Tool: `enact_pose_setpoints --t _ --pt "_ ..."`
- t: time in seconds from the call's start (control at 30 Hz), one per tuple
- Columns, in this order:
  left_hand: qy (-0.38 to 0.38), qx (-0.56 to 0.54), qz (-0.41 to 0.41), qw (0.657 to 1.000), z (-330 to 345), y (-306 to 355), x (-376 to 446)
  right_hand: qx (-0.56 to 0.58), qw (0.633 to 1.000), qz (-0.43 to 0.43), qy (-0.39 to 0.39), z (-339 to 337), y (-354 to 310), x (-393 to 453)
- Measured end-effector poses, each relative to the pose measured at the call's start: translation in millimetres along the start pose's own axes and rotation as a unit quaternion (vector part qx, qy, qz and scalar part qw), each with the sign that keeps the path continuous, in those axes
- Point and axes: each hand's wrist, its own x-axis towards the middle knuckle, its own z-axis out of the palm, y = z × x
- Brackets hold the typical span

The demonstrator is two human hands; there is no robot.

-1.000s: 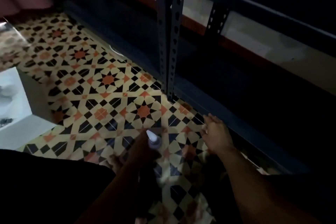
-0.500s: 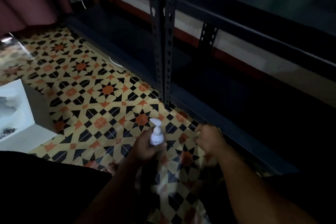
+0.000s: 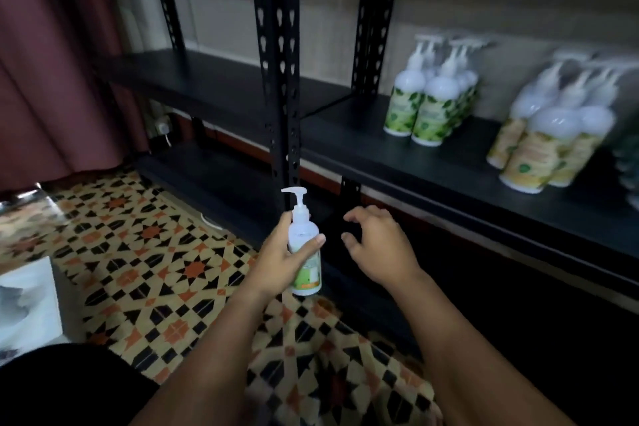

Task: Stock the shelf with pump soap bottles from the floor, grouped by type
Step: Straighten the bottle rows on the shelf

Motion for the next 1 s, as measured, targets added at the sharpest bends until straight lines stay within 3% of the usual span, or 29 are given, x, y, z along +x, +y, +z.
enact_pose_setpoints --t 0.13,0.3,0.53,0.67,0.77,0.9,1.0 --pt "0.02 0.016 0.052 0.998 3 59 14 -0.03 0.996 -0.026 0.085 -51 -2 15" --pt "0.123 -0.055 0.072 0.988 10 110 23 -0.075 0.982 -0.056 0.164 -91 8 35" --pt "0.138 -0.085 0.038 0.986 17 124 29 -0.111 0.992 -0.029 0.061 -108 38 59" --pt "0.158 -0.062 0.0 0.985 20 122 28 -0.102 0.993 -0.021 0.049 -105 42 62" --pt "0.126 -0.096 -0.034 0.987 19 116 31 -0.1 0.994 -0.01 0.047 -103 43 62" --pt "0.047 -0.235 -0.084 0.967 14 118 31 -0.103 0.994 -0.012 0.048 -102 44 60" --pt "-0.014 -0.283 -0.081 0.955 9 121 30 -0.106 0.993 -0.01 0.048 -102 43 59"
